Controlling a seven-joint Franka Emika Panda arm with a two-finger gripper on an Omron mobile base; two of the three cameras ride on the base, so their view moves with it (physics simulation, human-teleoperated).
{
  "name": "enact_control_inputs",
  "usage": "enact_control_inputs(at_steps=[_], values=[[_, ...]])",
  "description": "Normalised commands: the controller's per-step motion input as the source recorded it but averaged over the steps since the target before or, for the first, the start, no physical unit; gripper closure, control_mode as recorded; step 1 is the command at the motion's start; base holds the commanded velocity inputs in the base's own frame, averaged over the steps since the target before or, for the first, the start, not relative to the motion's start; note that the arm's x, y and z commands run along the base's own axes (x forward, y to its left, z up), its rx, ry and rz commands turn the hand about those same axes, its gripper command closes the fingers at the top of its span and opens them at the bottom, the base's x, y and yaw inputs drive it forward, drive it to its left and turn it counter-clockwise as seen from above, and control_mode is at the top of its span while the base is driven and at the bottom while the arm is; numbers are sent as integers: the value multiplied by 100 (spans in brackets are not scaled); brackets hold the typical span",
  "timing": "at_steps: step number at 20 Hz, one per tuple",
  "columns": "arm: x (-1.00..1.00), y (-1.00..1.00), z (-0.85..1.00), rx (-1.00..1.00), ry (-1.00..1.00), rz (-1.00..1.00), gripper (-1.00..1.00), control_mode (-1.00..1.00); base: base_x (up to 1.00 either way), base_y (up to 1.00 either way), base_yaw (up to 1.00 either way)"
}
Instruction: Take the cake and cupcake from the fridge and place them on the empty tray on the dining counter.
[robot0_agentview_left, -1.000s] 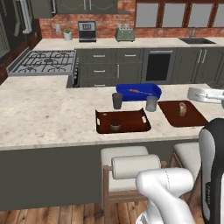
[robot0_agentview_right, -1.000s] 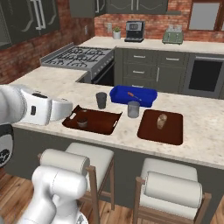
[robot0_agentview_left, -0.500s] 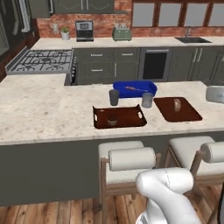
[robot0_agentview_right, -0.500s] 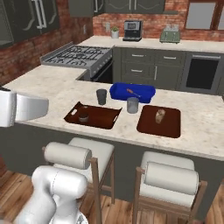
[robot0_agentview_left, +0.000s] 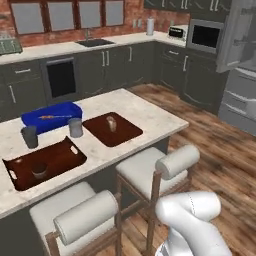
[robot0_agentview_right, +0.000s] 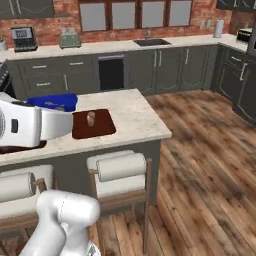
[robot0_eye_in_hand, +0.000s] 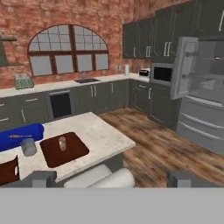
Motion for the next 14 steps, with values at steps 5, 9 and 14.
enact_control_inputs(at_steps=[5,9,14], values=[[0,0,0,0,0,0,-100,100,0,0,-100],[0,0,0,0,0,0,-100,100,9,-26,-87],[0,0,0,0,0,0,-100,100,57,-92,-50]])
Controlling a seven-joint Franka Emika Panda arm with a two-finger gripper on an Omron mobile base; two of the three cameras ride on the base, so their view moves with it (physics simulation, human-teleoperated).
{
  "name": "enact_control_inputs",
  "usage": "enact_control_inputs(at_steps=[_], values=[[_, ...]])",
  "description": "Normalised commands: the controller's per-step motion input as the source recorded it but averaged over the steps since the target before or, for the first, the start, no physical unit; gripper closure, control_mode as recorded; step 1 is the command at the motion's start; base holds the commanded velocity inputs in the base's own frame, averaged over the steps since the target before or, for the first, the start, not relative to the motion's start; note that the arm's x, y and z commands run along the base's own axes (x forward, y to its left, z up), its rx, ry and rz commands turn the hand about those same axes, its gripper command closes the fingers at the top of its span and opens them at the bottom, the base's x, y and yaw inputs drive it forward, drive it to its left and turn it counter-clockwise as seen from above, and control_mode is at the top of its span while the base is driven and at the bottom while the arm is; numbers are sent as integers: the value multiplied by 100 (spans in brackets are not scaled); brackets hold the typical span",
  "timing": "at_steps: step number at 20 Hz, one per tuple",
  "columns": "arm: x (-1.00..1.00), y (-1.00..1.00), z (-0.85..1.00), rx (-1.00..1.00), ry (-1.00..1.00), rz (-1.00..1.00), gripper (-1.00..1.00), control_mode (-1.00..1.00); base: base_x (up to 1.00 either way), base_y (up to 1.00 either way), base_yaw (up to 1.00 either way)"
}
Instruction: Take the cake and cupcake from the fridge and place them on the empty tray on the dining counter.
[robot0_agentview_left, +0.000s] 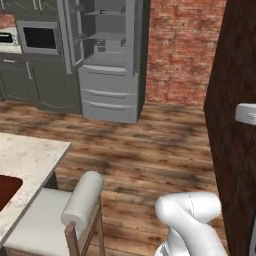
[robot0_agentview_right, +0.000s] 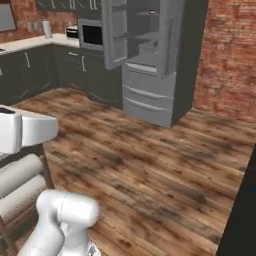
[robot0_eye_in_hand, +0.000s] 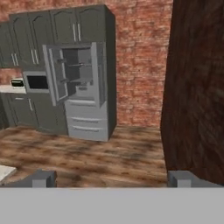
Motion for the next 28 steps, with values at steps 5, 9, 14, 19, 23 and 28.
enact_control_inputs(at_steps=[5,9,14,19,23,28], values=[[0,0,0,0,0,0,-100,100,96,-92,-16],[0,0,0,0,0,0,-100,100,100,-73,5],[0,0,0,0,0,0,-100,100,100,-10,27],[0,0,0,0,0,0,-100,100,100,21,52],[0,0,0,0,0,0,-100,100,100,-65,45],[0,0,0,0,0,0,-100,100,100,-41,41]])
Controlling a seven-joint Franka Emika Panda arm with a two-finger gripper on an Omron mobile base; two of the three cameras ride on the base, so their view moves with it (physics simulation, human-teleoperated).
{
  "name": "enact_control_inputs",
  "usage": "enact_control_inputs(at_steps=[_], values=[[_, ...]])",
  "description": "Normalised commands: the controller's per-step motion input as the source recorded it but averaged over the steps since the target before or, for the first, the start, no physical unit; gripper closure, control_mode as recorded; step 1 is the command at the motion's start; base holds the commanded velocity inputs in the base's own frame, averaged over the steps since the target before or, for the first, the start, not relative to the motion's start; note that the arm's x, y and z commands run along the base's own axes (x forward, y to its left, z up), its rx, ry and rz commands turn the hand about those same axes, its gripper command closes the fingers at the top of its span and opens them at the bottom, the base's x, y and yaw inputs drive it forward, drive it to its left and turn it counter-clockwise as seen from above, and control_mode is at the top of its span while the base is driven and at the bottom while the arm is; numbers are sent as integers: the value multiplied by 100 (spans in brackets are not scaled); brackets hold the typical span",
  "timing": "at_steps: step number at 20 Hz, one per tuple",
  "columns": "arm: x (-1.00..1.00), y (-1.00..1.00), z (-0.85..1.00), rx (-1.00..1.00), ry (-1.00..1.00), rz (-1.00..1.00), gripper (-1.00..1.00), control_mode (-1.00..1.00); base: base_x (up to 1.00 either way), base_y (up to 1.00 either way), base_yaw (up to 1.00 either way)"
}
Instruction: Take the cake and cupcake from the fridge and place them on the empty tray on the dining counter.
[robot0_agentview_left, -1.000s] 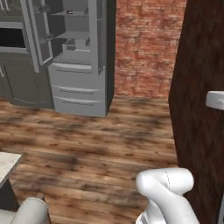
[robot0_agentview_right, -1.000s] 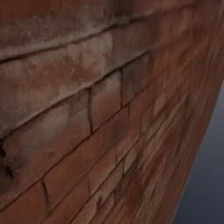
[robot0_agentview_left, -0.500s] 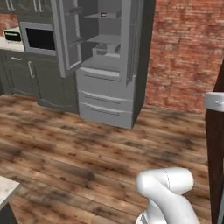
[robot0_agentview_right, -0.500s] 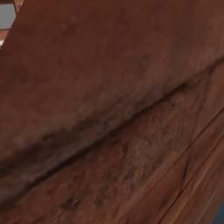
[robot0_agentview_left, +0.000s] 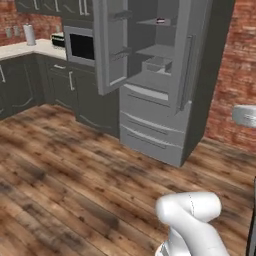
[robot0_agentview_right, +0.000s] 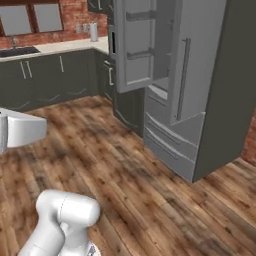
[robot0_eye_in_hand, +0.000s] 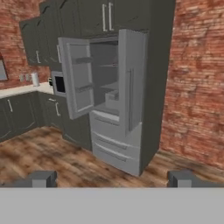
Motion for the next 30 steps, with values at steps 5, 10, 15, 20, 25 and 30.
enact_control_inputs(at_steps=[5,10,15,20,25,30], values=[[0,0,0,0,0,0,-100,100,100,11,18],[0,0,0,0,0,0,-100,100,100,63,-11],[0,0,0,0,0,0,-100,100,95,95,-55],[0,0,0,0,0,0,-100,100,84,86,-64],[0,0,0,0,0,0,-100,100,100,97,-49],[0,0,0,0,0,0,-100,100,100,51,-18]])
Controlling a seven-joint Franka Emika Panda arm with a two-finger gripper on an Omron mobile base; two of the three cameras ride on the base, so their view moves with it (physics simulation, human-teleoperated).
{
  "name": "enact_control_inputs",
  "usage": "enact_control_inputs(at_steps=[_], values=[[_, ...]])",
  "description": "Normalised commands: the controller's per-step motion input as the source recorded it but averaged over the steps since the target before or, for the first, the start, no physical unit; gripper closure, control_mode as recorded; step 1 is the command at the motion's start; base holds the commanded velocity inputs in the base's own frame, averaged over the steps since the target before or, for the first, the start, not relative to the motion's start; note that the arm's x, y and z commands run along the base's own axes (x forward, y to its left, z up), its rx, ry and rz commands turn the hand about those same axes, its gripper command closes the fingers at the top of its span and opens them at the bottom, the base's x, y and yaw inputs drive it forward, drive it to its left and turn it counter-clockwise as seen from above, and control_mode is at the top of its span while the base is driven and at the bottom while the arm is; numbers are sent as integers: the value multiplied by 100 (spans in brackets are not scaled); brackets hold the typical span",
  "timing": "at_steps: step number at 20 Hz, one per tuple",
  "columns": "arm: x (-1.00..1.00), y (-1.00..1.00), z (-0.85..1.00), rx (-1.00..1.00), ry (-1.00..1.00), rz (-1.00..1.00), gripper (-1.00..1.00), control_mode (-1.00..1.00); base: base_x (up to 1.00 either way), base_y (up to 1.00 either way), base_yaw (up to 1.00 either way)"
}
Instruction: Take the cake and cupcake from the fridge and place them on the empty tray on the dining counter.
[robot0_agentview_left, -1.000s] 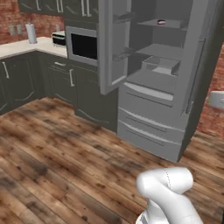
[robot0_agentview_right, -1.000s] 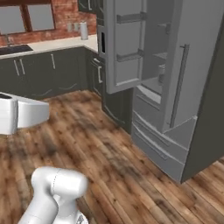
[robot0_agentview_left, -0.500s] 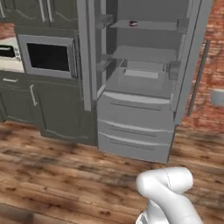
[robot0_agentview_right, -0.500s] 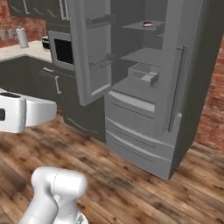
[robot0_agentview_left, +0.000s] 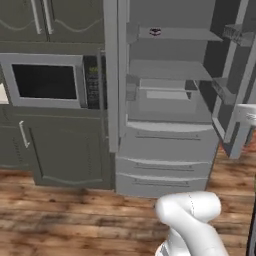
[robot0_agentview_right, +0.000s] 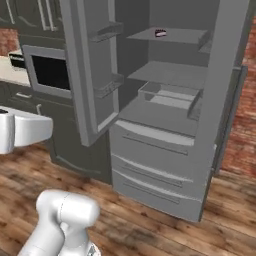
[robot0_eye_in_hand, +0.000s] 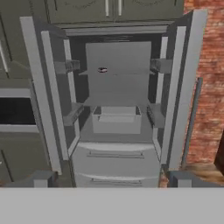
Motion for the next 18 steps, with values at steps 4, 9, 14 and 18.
enact_control_inputs(at_steps=[4,9,14,18], values=[[0,0,0,0,0,0,-100,100,93,-39,22],[0,0,0,0,0,0,-100,100,89,-58,-16],[0,0,0,0,0,0,-100,100,65,63,-50],[0,0,0,0,0,0,-100,100,23,17,-20]])
